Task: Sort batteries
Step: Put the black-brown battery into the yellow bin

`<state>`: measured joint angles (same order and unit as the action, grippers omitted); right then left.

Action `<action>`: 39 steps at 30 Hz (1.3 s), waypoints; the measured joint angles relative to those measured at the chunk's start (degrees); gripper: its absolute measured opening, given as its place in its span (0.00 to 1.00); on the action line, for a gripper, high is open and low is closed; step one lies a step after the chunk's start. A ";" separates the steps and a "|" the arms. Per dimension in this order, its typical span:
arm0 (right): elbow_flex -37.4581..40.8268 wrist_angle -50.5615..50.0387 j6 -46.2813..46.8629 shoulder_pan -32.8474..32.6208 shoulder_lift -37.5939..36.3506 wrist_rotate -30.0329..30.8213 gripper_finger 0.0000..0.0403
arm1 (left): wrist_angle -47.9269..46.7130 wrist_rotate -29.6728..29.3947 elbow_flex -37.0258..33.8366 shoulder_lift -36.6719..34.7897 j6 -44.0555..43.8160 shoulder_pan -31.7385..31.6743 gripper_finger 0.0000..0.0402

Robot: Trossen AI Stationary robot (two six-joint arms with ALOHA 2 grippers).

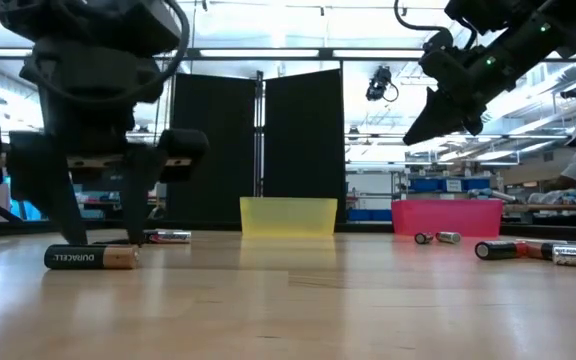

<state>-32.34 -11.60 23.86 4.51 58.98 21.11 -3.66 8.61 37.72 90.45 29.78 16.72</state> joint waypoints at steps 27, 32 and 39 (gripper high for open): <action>0.00 2.15 -1.51 -0.07 0.00 -1.27 0.02 | -12.03 -11.46 8.44 -5.42 -13.23 -11.97 0.11; 0.00 3.76 -1.53 -0.07 0.00 -1.27 0.02 | -16.55 -12.40 18.32 -4.76 -11.34 -24.00 0.11; -0.02 5.11 -2.42 -0.07 0.00 -1.29 0.02 | -17.73 -6.40 32.17 2.33 -5.92 -42.42 0.11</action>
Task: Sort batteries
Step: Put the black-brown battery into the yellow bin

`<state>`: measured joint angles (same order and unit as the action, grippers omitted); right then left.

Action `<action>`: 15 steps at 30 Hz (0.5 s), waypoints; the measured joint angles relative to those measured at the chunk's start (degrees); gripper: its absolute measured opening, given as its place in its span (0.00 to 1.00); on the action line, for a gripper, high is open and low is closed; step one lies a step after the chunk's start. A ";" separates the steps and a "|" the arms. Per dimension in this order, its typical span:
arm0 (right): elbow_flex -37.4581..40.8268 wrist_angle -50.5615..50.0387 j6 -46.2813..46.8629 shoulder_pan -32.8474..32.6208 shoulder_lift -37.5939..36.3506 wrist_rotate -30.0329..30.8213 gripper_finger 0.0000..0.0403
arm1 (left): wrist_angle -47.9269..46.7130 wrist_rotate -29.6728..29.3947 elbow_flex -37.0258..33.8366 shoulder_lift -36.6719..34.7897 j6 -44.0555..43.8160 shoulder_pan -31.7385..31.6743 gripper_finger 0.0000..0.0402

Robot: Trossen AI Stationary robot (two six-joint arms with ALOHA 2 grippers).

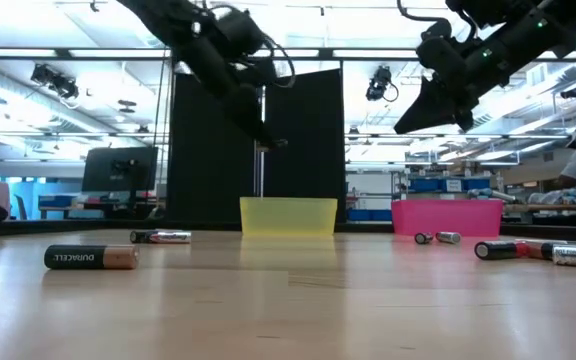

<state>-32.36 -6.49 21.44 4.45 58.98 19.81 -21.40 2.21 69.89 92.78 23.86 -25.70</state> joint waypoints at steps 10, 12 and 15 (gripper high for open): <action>0.00 1.12 -0.62 0.00 0.00 0.00 0.02 | -15.14 6.35 27.04 26.31 1.34 -12.84 0.11; 0.00 1.10 -0.64 0.00 0.00 0.00 0.02 | -15.87 6.33 30.49 30.16 1.37 -13.33 0.11; 0.00 1.04 -0.85 0.00 0.00 0.00 0.02 | -16.84 7.33 34.96 33.18 1.37 -13.39 0.11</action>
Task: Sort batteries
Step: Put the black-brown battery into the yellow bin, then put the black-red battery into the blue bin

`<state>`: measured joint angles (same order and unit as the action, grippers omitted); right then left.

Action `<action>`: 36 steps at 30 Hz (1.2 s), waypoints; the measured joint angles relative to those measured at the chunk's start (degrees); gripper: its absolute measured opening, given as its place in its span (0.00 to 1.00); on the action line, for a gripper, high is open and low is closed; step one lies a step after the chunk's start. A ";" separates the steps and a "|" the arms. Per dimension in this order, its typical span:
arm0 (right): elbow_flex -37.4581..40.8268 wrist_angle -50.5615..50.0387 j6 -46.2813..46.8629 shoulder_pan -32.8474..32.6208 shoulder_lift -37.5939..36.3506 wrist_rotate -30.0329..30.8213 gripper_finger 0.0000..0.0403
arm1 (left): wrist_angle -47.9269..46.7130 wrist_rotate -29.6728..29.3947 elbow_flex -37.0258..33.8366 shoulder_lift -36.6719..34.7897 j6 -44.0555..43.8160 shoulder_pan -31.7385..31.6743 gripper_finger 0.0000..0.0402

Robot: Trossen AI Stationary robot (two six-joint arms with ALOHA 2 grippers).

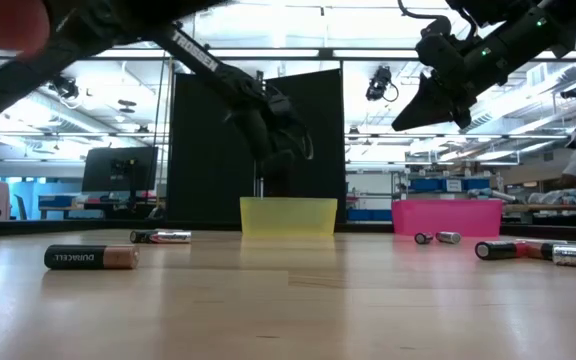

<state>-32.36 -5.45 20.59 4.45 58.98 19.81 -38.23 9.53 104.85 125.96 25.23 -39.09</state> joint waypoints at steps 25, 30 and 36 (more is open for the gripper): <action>0.00 -0.23 -0.20 0.00 0.00 -0.45 0.03 | -3.63 -0.25 1.58 1.00 -0.18 0.82 0.28; 0.00 -0.23 -1.60 0.00 0.00 -3.76 0.05 | -3.06 -0.77 1.35 -1.01 -0.32 1.68 0.23; 0.00 -0.19 -3.16 -0.02 0.00 -4.94 0.02 | 11.30 -1.16 -9.41 -8.36 -2.09 4.46 0.03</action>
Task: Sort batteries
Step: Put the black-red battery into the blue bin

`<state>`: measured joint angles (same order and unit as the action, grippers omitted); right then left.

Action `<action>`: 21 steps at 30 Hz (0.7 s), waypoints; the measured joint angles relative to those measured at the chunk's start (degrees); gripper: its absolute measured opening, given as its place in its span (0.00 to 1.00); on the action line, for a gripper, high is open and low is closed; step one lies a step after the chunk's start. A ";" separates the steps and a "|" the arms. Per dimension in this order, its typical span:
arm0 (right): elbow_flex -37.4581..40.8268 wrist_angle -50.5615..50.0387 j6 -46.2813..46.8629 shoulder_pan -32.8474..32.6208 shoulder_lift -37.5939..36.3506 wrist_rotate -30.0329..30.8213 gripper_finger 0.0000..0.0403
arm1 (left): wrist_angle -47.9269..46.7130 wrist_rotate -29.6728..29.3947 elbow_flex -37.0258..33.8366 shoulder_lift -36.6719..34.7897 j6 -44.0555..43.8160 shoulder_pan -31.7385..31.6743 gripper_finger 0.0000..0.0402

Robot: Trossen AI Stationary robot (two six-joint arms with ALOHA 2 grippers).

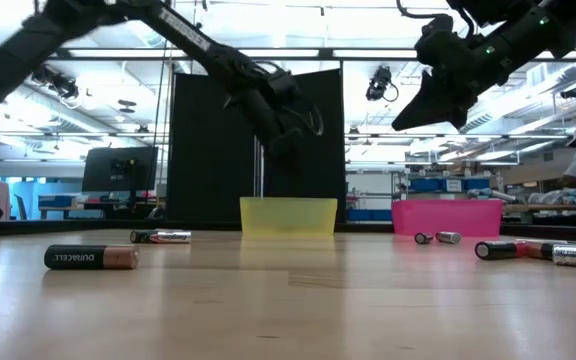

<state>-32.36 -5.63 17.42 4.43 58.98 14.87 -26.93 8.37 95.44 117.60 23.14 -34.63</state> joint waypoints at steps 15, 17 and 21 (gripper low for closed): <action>-1.62 5.20 -2.20 -5.68 6.75 -3.64 0.02 | 41.33 -0.78 -49.87 -35.35 -10.37 11.54 0.02; -3.05 3.52 -1.48 -7.61 9.34 -3.67 0.02 | 45.98 -0.75 -55.37 -39.65 -12.50 14.36 0.02; -6.88 -1.11 0.36 -12.20 14.08 -4.79 0.03 | 54.93 -0.81 -65.62 -47.68 -16.40 19.97 0.02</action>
<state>-39.23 -6.74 17.78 -7.77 73.06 10.09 28.00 7.56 29.82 69.92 6.75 -14.66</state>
